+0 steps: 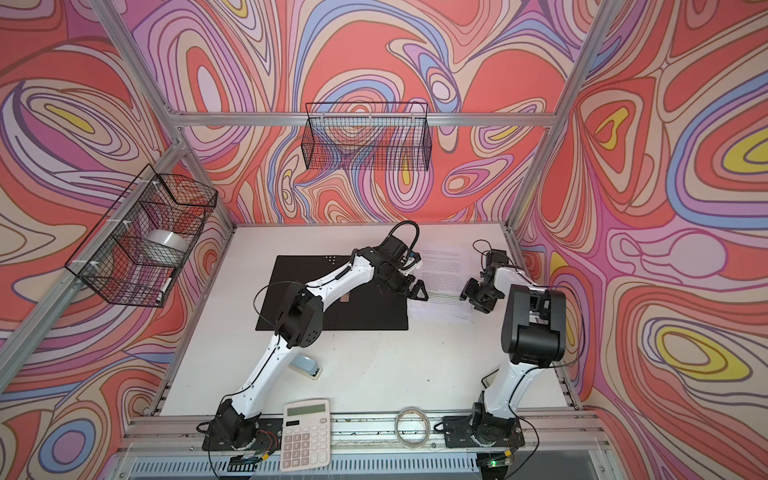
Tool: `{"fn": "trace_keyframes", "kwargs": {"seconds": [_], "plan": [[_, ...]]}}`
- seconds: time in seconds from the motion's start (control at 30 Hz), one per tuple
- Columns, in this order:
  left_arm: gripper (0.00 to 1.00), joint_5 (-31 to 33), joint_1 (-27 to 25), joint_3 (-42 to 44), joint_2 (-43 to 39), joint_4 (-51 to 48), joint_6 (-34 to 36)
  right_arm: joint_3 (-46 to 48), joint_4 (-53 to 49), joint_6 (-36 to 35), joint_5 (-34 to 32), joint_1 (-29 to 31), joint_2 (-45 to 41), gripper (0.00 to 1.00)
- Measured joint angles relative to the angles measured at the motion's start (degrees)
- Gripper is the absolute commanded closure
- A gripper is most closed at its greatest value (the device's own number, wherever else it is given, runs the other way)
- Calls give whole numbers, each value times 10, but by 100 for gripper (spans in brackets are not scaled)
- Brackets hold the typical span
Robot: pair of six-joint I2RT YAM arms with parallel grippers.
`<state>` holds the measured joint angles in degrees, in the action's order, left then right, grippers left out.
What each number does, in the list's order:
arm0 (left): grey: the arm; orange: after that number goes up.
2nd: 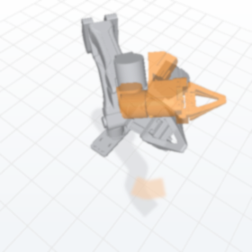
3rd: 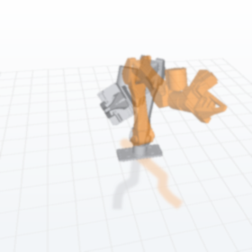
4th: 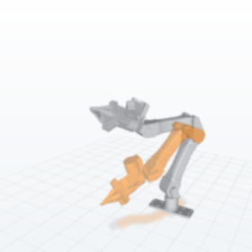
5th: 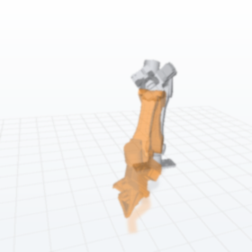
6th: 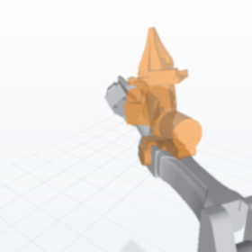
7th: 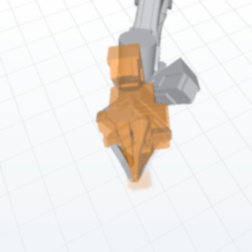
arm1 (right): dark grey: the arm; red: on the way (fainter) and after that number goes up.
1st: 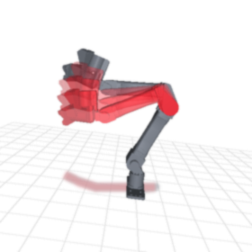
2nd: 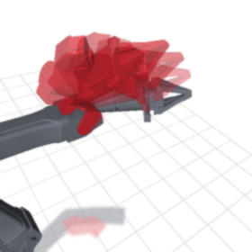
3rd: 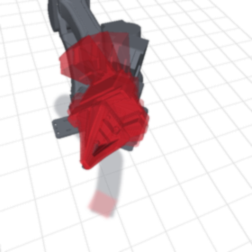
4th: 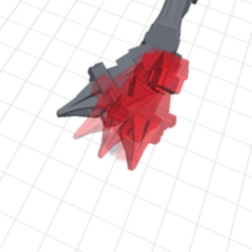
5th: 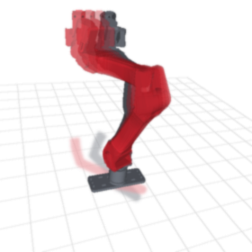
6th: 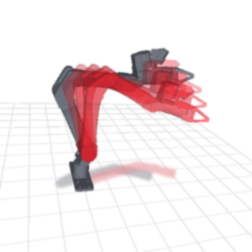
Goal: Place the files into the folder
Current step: 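Grasp the edge of the paper stack with the right gripper while the left gripper approaches, then lift the papers with the right gripper and carry them onto the folder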
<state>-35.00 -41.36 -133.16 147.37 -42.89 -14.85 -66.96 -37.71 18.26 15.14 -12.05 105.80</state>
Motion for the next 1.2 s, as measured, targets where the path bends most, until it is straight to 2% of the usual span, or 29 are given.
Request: {"fn": "trace_keyframes", "kwargs": {"seconds": [0.83, 1.07, 1.2], "plan": [[8, -1, -4, -11, 15, 0, 1, -3, 2, -26, 115, -3, 9, 48], [7, -1, -4, -11, 15, -2, 2, 6, 12, -22, 137, -3, 9, 57], [6, -2, -4, -11, 15, -2, 2, 14, 22, -16, 145, -3, 9, 66]]}}
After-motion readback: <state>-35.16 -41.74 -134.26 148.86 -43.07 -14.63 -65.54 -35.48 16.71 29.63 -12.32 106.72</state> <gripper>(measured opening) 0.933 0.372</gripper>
